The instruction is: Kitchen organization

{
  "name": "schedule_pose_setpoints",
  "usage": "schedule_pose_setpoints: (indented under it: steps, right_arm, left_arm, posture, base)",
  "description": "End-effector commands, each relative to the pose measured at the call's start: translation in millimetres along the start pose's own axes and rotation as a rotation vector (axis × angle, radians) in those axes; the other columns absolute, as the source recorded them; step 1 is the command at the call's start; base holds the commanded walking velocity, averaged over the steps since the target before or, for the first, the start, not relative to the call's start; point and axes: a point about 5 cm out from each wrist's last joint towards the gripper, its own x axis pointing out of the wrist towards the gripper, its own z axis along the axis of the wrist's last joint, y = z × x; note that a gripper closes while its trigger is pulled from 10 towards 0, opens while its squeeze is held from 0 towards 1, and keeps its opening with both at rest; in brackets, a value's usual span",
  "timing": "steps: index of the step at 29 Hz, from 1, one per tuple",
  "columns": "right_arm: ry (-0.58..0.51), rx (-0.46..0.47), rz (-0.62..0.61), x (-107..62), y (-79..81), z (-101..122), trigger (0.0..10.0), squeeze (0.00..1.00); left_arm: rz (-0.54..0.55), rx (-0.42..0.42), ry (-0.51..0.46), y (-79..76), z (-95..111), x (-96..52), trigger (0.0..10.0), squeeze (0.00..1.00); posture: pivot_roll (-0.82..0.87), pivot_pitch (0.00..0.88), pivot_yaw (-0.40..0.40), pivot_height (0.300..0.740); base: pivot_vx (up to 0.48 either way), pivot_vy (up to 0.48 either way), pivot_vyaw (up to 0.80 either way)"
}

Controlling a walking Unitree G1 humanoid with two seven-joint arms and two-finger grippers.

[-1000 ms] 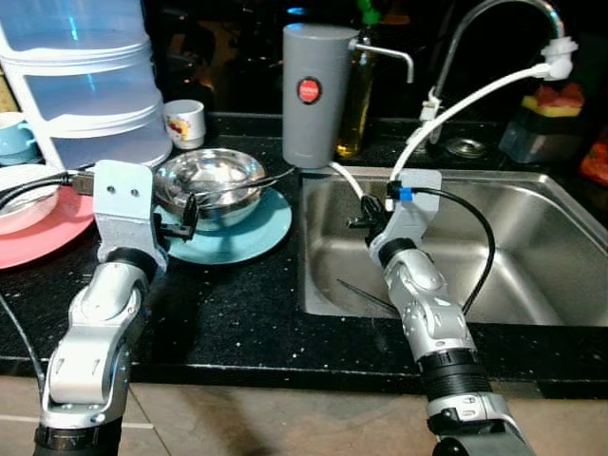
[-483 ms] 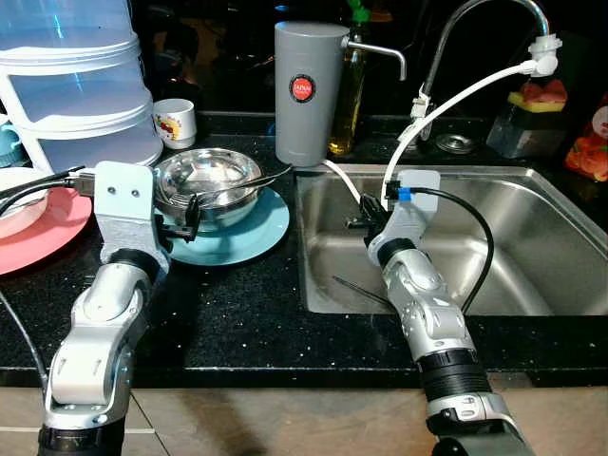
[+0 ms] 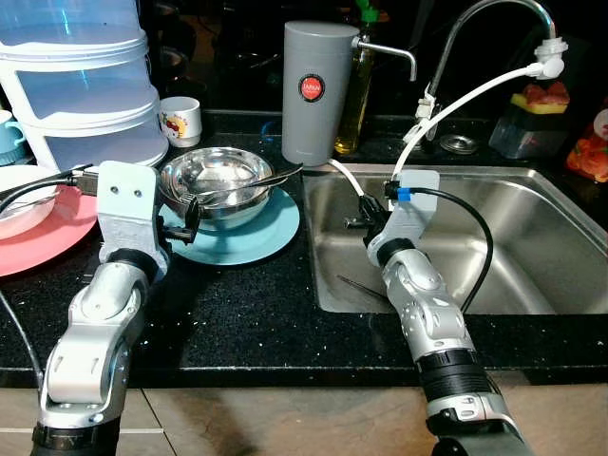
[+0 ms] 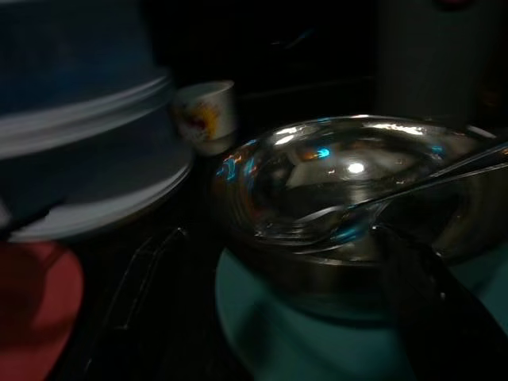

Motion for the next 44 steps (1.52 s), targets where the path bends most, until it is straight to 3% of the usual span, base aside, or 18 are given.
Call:
schedule_pose_setpoints:
  steps: [1, 4, 6, 9, 11, 12, 13, 15, 19, 23, 24, 25, 26, 34, 36, 38, 40, 44]
  right_arm:
    - [-0.007, 0.014, 0.019, 2.1, 1.2, 1, 10.0, 0.00]
    - [-0.015, 0.032, 0.037, 3.1, 1.2, 3, 10.0, 0.00]
    - [0.051, 0.142, 0.078, 7.1, 3.5, 1, 10.0, 0.00]
    - [0.093, 0.207, 0.129, 8.3, 9.1, -1, 10.0, 0.00]
    - [0.110, 0.236, 0.174, 8.7, 14.0, -1, 10.0, 0.07]
    - [0.122, 0.277, 0.212, 9.6, 19.4, 1, 10.0, 0.77]
    - [0.128, 0.330, 0.246, 10.9, 24.3, 3, 10.0, 1.00]
    - [0.132, 0.437, 0.293, 15.0, 30.3, 10, 10.0, 1.00]
    - [0.128, 0.551, 0.331, 22.5, 33.8, 22, 10.0, 1.00]
    - [0.120, 0.604, 0.342, 29.2, 37.0, 29, 10.0, 1.00]
    - [0.116, 0.616, 0.348, 31.5, 38.8, 32, 10.0, 0.92]
    - [0.116, 0.616, 0.348, 31.5, 38.8, 32, 10.0, 0.92]
    - [0.111, 0.625, 0.367, 34.9, 42.6, 37, 10.0, 0.00]
    - [0.114, 0.565, 0.438, 40.3, 57.1, 43, 10.0, 0.00]
    - [0.122, 0.559, 0.449, 42.3, 61.0, 43, 10.0, 0.00]
    - [0.122, 0.559, 0.449, 42.3, 61.0, 43, 10.0, 0.00]
    - [0.130, 0.541, 0.470, 44.8, 66.8, 44, 10.0, 0.00]
    - [0.142, 0.488, 0.483, 47.5, 71.5, 44, 10.0, 0.00]
  left_arm:
    - [-0.057, 0.052, -0.051, -5.4, 12, -0.1, 10.0, 0.00]
    - [-0.089, 0.126, -0.086, -7.6, 18, -0.5, 10.0, 0.00]
    - [-0.117, 0.309, -0.114, -8.8, 22, -1.8, 10.0, 0.00]
    - [-0.096, 0.331, -0.100, -6.3, 20, -1.6, 10.0, 0.00]
    - [-0.083, 0.325, -0.093, -5.0, 19, -1.6, 10.0, 0.00]
    - [-0.064, 0.316, -0.084, -3.2, 18, -1.9, 10.0, 0.00]
    - [-0.049, 0.309, -0.078, -2.1, 17, -2.3, 10.0, 0.00]
    - [-0.023, 0.290, -0.074, -0.6, 16, -3.3, 10.0, 0.00]
    - [-0.017, 0.243, -0.079, -2.5, 16, -4.9, 10.0, 0.00]
    - [-0.035, 0.139, -0.109, -7.6, 17, -5.0, 10.0, 0.00]
    - [-0.045, 0.110, -0.111, -9.2, 16, -5.0, 10.0, 0.00]
    - [-0.045, 0.110, -0.111, -9.2, 16, -5.0, 10.0, 0.00]
    - [-0.075, 0.073, -0.099, -13.3, 15, -5.3, 10.0, 0.00]
    - [-0.243, 0.010, -0.035, -35.5, 10, -10.3, 10.0, 0.00]
    - [-0.299, 0.047, -0.004, -43.1, 7, -12.4, 10.0, 0.00]
    - [-0.299, 0.047, -0.004, -43.1, 7, -12.4, 10.0, 0.00]
    - [-0.317, 0.123, 0.032, -44.5, 1, -12.9, 10.0, 0.00]
    - [-0.323, 0.162, 0.053, -43.8, -2, -13.1, 10.0, 0.00]
  posture:
    - [0.04, 0.039, -0.033, 0.740]
    - [0.05, 0.034, -0.038, 0.740]
    - [0.05, 0.028, -0.036, 0.740]
    - [0.05, 0.026, -0.035, 0.740]
    - [0.05, 0.026, -0.035, 0.740]
    - [0.05, 0.023, -0.036, 0.740]
    - [0.05, 0.020, -0.038, 0.740]
    - [0.05, 0.019, -0.040, 0.740]
    - [0.06, 0.018, -0.042, 0.740]
    - [0.06, 0.023, -0.039, 0.740]
    - [0.06, 0.027, -0.038, 0.740]
    - [0.06, 0.027, -0.038, 0.740]
    - [0.06, 0.028, -0.036, 0.740]
    - [0.06, 0.036, -0.035, 0.740]
    - [0.06, 0.037, -0.034, 0.740]
    - [0.06, 0.037, -0.034, 0.740]
    - [0.06, 0.038, -0.032, 0.740]
    - [0.06, 0.038, -0.033, 0.740]
  base:
    - [0.000, 0.000, 0.00]
    - [0.000, 0.000, 0.00]
    - [0.000, 0.000, 0.00]
    - [0.000, 0.000, 0.00]
    - [0.000, 0.000, 0.00]
    - [0.000, 0.000, 0.00]
    - [0.000, 0.000, 0.00]
    - [0.000, 0.000, 0.00]
    - [0.000, 0.000, 0.00]
    - [0.000, 0.000, 0.00]
    - [0.000, 0.000, 0.00]
    - [0.000, 0.000, 0.00]
    - [0.000, 0.000, 0.00]
    - [0.000, 0.000, 0.00]
    - [0.000, 0.000, 0.00]
    - [0.000, 0.000, 0.00]
    - [0.000, 0.000, 0.00]
    - [0.000, 0.000, 0.00]
